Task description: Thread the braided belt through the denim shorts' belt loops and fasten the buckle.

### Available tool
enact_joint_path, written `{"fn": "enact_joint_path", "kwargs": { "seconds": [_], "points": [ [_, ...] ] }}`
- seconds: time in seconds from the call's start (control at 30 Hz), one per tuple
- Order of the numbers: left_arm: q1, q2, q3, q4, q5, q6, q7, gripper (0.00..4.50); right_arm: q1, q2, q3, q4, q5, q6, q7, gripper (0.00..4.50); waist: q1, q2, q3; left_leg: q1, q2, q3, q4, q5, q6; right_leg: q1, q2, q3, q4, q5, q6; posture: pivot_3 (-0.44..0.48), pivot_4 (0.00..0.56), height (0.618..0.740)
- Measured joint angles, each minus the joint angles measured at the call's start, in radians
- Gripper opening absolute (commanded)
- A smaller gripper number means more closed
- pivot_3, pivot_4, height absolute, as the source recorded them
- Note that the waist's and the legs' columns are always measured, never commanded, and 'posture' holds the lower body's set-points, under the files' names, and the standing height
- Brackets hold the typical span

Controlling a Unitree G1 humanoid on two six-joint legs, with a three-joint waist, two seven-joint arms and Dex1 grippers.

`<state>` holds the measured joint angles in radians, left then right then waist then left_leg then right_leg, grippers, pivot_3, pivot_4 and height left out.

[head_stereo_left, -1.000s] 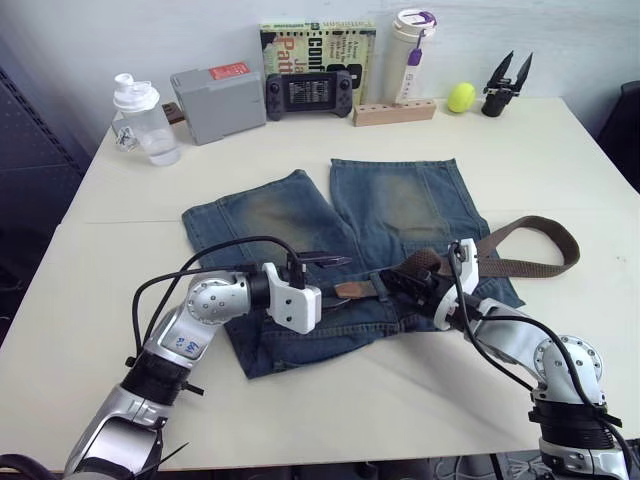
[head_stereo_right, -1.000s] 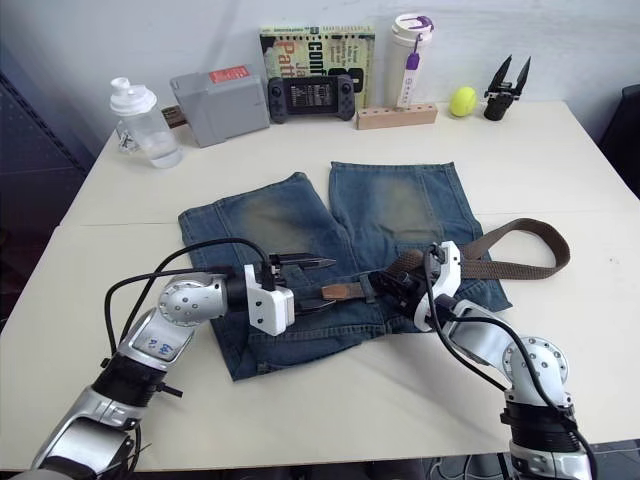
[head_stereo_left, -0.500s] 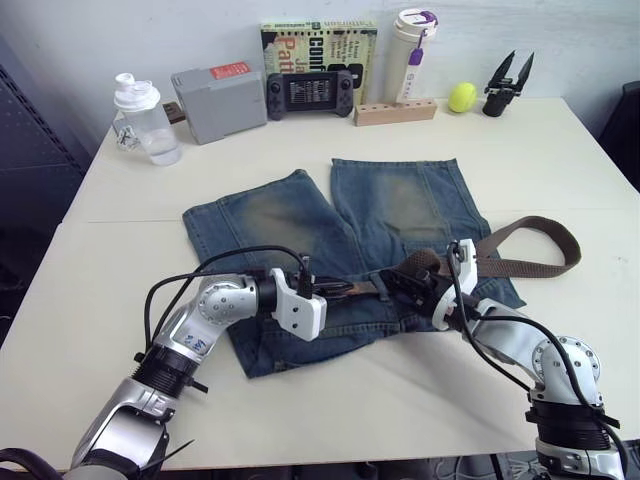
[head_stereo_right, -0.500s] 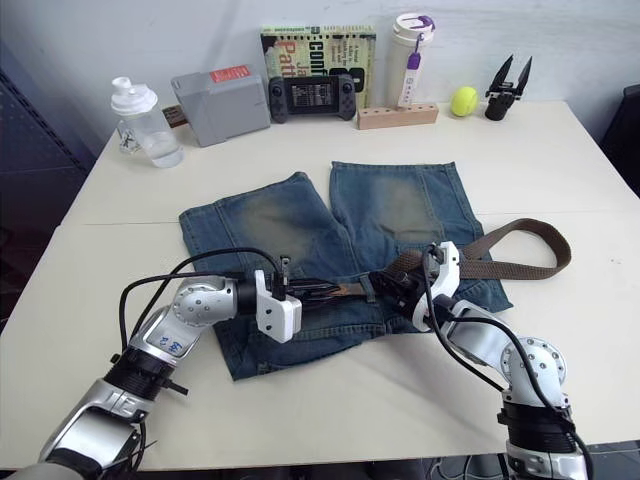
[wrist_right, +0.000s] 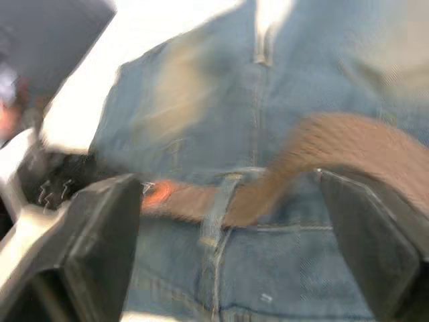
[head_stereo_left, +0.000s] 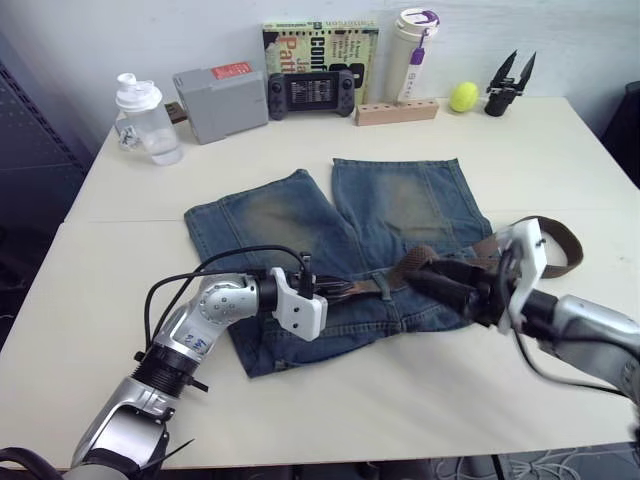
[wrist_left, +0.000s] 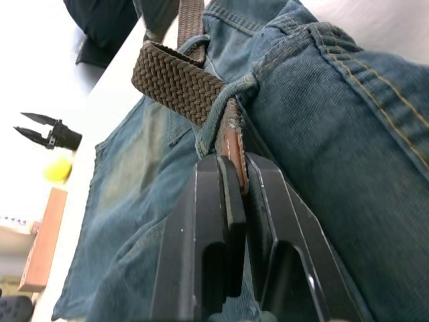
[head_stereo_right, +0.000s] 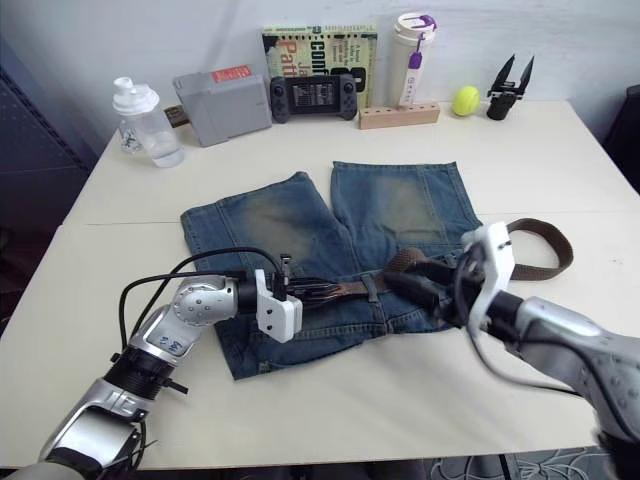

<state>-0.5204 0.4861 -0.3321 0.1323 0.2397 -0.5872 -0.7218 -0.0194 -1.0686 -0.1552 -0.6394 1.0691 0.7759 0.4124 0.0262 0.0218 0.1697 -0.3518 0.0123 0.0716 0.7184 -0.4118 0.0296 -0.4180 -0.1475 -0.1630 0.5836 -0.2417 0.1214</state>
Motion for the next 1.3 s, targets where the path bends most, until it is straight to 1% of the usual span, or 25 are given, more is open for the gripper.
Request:
{"fn": "enact_joint_path", "kwargs": {
  "seconds": [0.03, 0.07, 0.13, 0.2, 0.27, 0.3, 0.33, 0.37, 0.4, 0.43, 0.47, 0.53, 0.63, 0.67, 0.77, 1.0, 1.13, 1.3],
  "points": [
    [0.000, -0.003, 0.000, 0.001, 0.000, 0.001, 0.000, 0.00, 0.034, -0.043, 0.055, -0.009, -0.156, -0.101, 0.077, 4.41, 0.000, -0.003, 0.000, 0.000, 0.000, 0.000, 0.001, 0.000, 0.000, 0.000, 0.001, -0.001, 0.000, 0.000, 0.000, 0.000, 0.150, 0.722],
    [0.000, -0.007, -0.002, 0.001, 0.000, 0.000, 0.000, 0.00, 0.083, -0.107, 0.148, 0.014, -0.393, -0.262, 0.163, 4.41, 0.000, -0.004, 0.000, 0.000, -0.001, 0.000, 0.001, 0.000, 0.000, 0.000, -0.001, 0.000, 0.000, 0.000, 0.001, 0.000, 0.150, 0.722],
    [0.000, -0.004, -0.002, 0.002, 0.000, 0.000, 0.000, 0.00, 0.090, -0.107, 0.174, 0.029, -0.470, -0.309, 0.186, 4.41, 0.001, -0.005, 0.001, 0.000, -0.001, 0.000, 0.002, 0.000, 0.000, 0.000, -0.001, 0.000, 0.000, 0.000, 0.001, 0.000, 0.150, 0.722],
    [0.000, -0.009, -0.002, 0.001, -0.001, 0.000, 0.000, 0.00, 0.081, -0.108, 0.271, 0.110, -0.748, -0.513, 0.200, 4.41, 0.001, -0.005, 0.001, 0.000, -0.001, 0.000, 0.002, 0.000, 0.000, 0.001, -0.001, -0.001, 0.000, 0.001, 0.001, 0.000, 0.150, 0.722],
    [0.002, -0.008, -0.001, 0.001, -0.001, 0.001, 0.000, 0.00, 0.070, -0.095, 0.315, 0.175, -0.873, -0.587, 0.198, 4.41, 0.002, -0.005, 0.001, 0.000, -0.001, 0.000, 0.002, 0.000, 0.000, 0.001, -0.001, -0.001, 0.000, 0.001, 0.001, 0.000, 0.150, 0.722],
    [0.004, -0.008, 0.000, 0.000, -0.001, 0.003, 0.001, 0.00, 0.041, -0.071, 0.337, 0.198, -0.961, -0.642, 0.182, 4.41, 0.000, -0.005, 0.001, 0.000, -0.001, 0.000, 0.002, 0.000, 0.000, 0.002, 0.000, -0.002, 0.000, 0.001, 0.001, 0.000, 0.150, 0.722],
    [0.004, -0.010, -0.001, 0.000, -0.001, 0.005, 0.001, 0.00, 0.032, -0.060, 0.344, 0.207, -0.989, -0.660, 0.174, 4.18, 0.000, -0.005, 0.001, 0.000, 0.000, -0.001, 0.002, 0.000, -0.001, 0.003, 0.000, -0.002, -0.001, 0.001, 0.001, 0.000, 0.150, 0.722],
    [0.005, -0.014, -0.001, -0.003, -0.001, 0.009, 0.001, 0.00, 0.019, -0.036, 0.354, 0.231, -1.069, -0.715, 0.152, 3.89, -0.001, -0.006, 0.001, 0.002, 0.000, -0.001, 0.002, 0.000, -0.001, 0.004, 0.000, -0.002, -0.001, 0.001, 0.001, 0.000, 0.150, 0.722],
    [0.006, -0.013, -0.001, -0.005, -0.002, 0.012, 0.001, 0.00, 0.018, -0.014, 0.358, 0.252, -1.109, -0.745, 0.142, 3.61, -0.001, -0.006, 0.000, 0.002, 0.000, -0.001, 0.002, 0.000, -0.001, 0.005, 0.000, -0.002, -0.001, 0.000, 0.001, 0.000, 0.150, 0.722],
    [0.009, -0.012, 0.000, -0.008, -0.003, 0.013, 0.001, 0.00, 0.021, 0.000, 0.360, 0.262, -1.128, -0.763, 0.139, 3.08, -0.001, -0.006, 0.000, 0.003, 0.000, -0.001, 0.002, 0.000, -0.001, 0.005, 0.000, -0.002, -0.001, 0.000, 0.001, 0.000, 0.150, 0.722],
    [0.012, -0.011, 0.000, -0.011, -0.004, 0.016, 0.001, 0.00, 0.027, 0.019, 0.358, 0.274, -1.142, -0.776, 0.137, 2.64, -0.001, -0.006, 0.000, 0.004, 0.000, -0.001, 0.002, 0.000, -0.001, 0.006, 0.000, -0.002, -0.001, 0.000, 0.001, 0.000, 0.150, 0.722],
    [0.018, -0.007, 0.000, -0.015, -0.006, 0.020, 0.000, 0.00, 0.035, 0.055, 0.354, 0.293, -1.152, -0.777, 0.136, 1.61, -0.001, -0.007, 0.000, 0.006, 0.000, -0.001, 0.002, 0.000, -0.001, 0.008, 0.000, -0.002, -0.001, 0.000, 0.001, 0.000, 0.150, 0.722],
    [0.022, -0.001, 0.001, -0.041, -0.006, 0.024, 0.000, 0.00, 0.034, 0.098, 0.341, 0.332, -1.165, -0.764, 0.130, 0.19, 0.002, -0.007, 0.000, 0.007, 0.000, -0.002, 0.002, 0.000, -0.001, 0.009, -0.001, -0.001, -0.001, 0.000, 0.001, 0.000, 0.150, 0.722],
    [0.022, 0.000, 0.001, -0.049, -0.006, 0.026, 0.000, 0.00, 0.031, 0.100, 0.333, 0.342, -1.170, -0.757, 0.125, 0.05, 0.003, -0.007, 0.000, 0.007, 0.000, -0.003, 0.002, 0.000, -0.001, 0.009, -0.001, -0.001, -0.001, 0.000, 0.001, 0.000, 0.150, 0.722],
    [0.027, 0.005, 0.002, -0.057, -0.005, 0.032, 0.001, 0.00, 0.010, 0.121, 0.290, 0.402, -1.184, -0.710, 0.098, 0.05, 0.007, -0.007, 0.000, 0.008, 0.000, -0.003, 0.002, 0.000, 0.000, 0.010, -0.002, -0.001, -0.001, 0.001, 0.001, 0.000, 0.150, 0.722],
    [0.068, 0.021, 0.004, -0.124, -0.002, 0.042, 0.003, 0.00, -0.077, 0.120, 0.177, 0.649, -1.263, -0.555, 0.009, 0.05, 0.031, -0.007, 0.000, 0.006, 0.000, -0.004, 0.002, 0.000, 0.000, 0.010, -0.002, -0.002, -0.001, 0.001, 0.001, 0.000, 0.150, 0.722],
    [0.068, 0.028, 0.007, -0.132, -0.002, 0.042, 0.003, 0.00, -0.080, 0.119, 0.158, 0.674, -1.278, -0.526, 0.007, 0.05, 0.029, -0.006, 0.000, 0.006, 0.000, -0.003, 0.002, 0.000, 0.000, 0.010, -0.002, -0.002, -0.001, 0.000, 0.001, 0.000, 0.150, 0.722],
    [0.068, 0.029, 0.008, -0.133, -0.001, 0.042, 0.009, 0.00, -0.083, 0.136, 0.154, 0.646, -1.285, -0.487, 0.020, 0.05, 0.028, -0.006, 0.000, 0.007, 0.000, -0.003, 0.002, 0.000, 0.000, 0.010, -0.001, -0.002, -0.001, 0.000, 0.001, 0.000, 0.150, 0.722]
  ]
}}
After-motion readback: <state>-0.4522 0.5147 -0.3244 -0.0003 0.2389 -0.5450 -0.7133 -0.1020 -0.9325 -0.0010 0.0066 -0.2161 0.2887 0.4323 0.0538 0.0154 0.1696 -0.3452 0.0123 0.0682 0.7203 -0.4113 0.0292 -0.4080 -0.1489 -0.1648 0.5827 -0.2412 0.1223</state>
